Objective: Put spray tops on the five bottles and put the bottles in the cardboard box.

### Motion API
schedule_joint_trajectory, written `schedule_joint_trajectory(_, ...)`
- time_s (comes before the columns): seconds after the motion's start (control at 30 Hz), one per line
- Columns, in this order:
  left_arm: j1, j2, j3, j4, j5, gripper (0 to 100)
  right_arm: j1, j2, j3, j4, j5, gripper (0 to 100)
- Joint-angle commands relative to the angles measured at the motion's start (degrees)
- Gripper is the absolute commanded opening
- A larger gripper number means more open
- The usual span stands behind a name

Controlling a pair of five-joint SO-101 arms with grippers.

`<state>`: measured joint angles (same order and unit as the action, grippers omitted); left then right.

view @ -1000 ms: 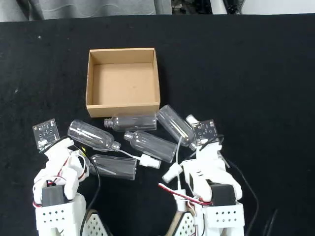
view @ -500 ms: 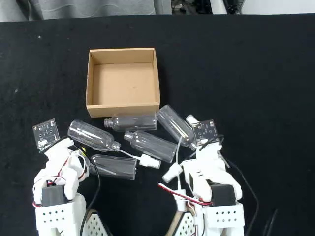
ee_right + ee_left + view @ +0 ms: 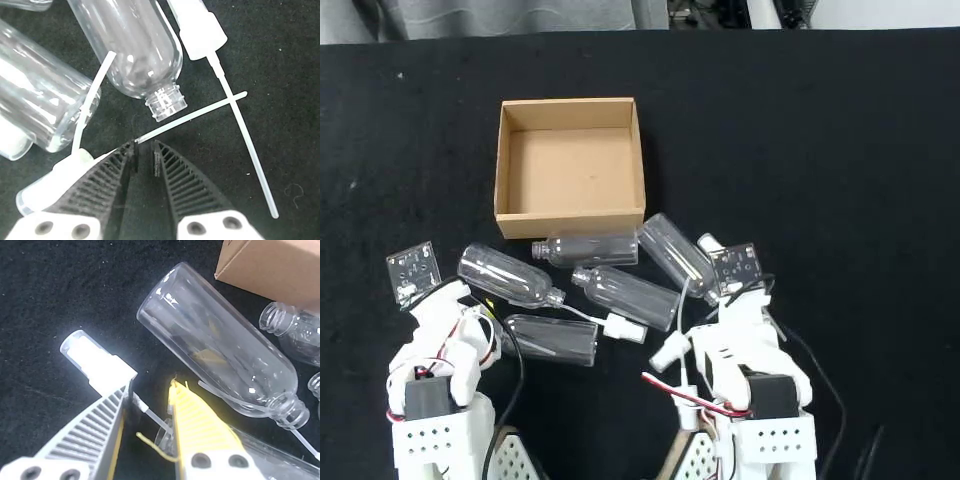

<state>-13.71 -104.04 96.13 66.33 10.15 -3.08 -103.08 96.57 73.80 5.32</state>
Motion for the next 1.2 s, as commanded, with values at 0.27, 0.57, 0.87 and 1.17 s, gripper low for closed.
schedule_joint_trajectory(0.27, -0.4, -0.3, 1.3, -0.1, -0.1, 12, 1.1, -5.6, -0.1, 1.1, 0.1, 2.2)
schedule_joint_trajectory(0.57, -0.4, -0.3, 1.3, -0.1, -0.1, 12, 1.1, -5.6, -0.1, 1.1, -0.2, 2.2)
schedule_joint_trajectory(0.87, -0.4, -0.3, 1.3, -0.1, -0.1, 12, 1.4, -5.5, -3.5, 1.4, 0.3, 2.5)
schedule_joint_trajectory(1.17, -0.3, -0.3, 1.3, -0.1, -0.1, 12, 1.4, -5.5, -6.9, 1.4, 0.3, 2.2)
